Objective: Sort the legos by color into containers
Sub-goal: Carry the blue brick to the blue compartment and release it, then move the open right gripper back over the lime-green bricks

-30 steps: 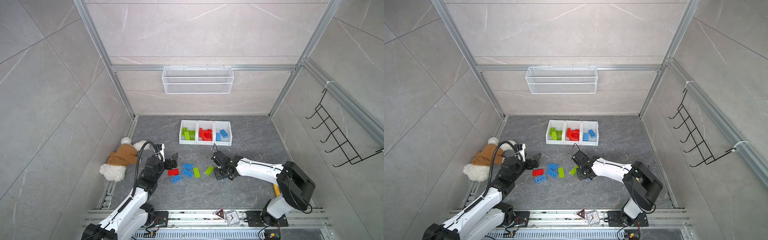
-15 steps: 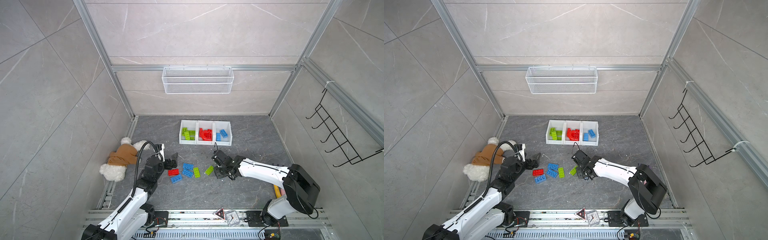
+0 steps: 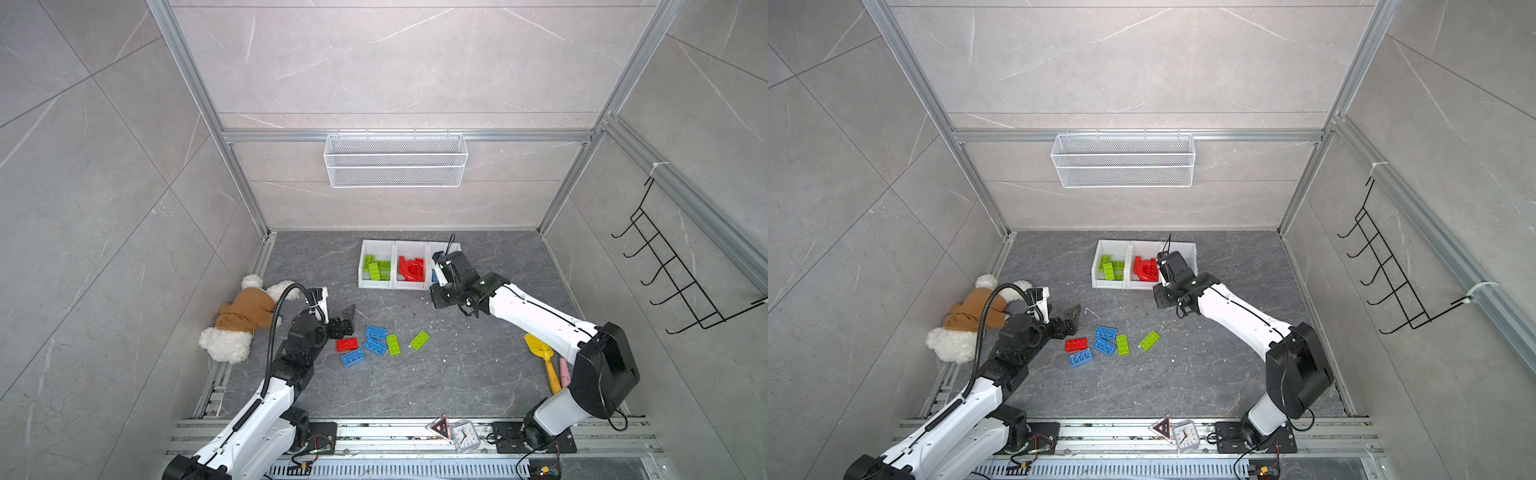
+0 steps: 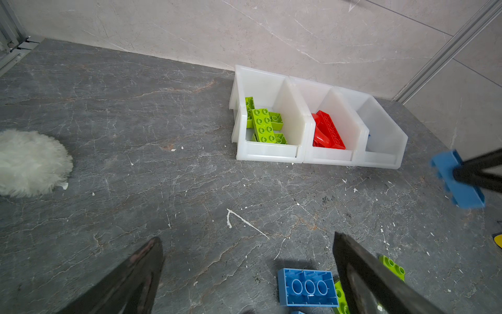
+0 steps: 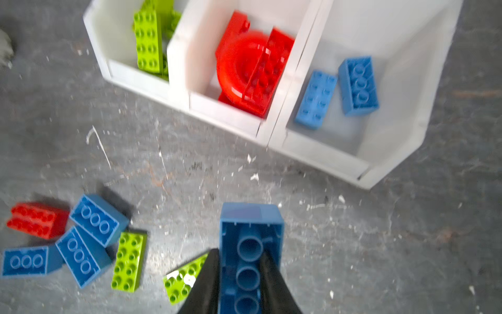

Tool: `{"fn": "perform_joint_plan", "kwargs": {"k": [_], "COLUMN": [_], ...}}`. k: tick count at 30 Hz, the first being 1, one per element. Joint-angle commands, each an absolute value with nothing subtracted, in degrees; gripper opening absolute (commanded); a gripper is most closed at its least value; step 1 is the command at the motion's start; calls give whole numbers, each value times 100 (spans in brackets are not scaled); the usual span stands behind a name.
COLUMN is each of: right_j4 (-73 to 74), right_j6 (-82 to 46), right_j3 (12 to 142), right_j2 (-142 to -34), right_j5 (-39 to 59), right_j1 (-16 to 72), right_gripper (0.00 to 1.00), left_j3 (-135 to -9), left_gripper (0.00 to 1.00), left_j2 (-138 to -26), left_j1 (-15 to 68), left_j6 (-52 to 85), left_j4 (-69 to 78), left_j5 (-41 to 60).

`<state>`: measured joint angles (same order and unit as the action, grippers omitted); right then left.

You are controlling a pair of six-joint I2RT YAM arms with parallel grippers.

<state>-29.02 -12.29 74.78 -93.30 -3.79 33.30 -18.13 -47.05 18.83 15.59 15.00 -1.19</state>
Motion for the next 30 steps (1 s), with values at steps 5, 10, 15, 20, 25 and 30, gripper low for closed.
{"fn": "perform_joint_plan", "kwargs": {"k": [5, 10, 15, 20, 25, 30], "right_j4": [-2582, -2549, -2451, -2522, -2547, -2654], "right_j6": [-807, -800, -905, -848, -820, -811], "right_j3": [8658, 9266, 9572, 9737, 9743, 9531], "right_j2": [-10421, -11044, -11500, -11727, -11725, -11346], "right_j5": [237, 351, 551, 345, 255, 451], "right_j1": [2657, 2278, 1991, 1926, 1898, 1910], "right_gripper": [25, 26, 26, 36, 47, 60], "left_j3": [-1939, -1925, -1930, -1933, -1935, -1931], "left_gripper": [100, 100, 100, 100, 100, 100], "left_j2": [-4606, -4585, -4621, -4660, -4717, -4685], "left_j1": [1872, 1876, 1876, 1872, 1872, 1873], "left_j6": [1549, 1543, 1529, 1538, 1564, 1566], "left_j4": [1618, 1617, 1626, 1648, 1690, 1666], "left_j5": [-68, -113, -122, -122, -73, -81]}}
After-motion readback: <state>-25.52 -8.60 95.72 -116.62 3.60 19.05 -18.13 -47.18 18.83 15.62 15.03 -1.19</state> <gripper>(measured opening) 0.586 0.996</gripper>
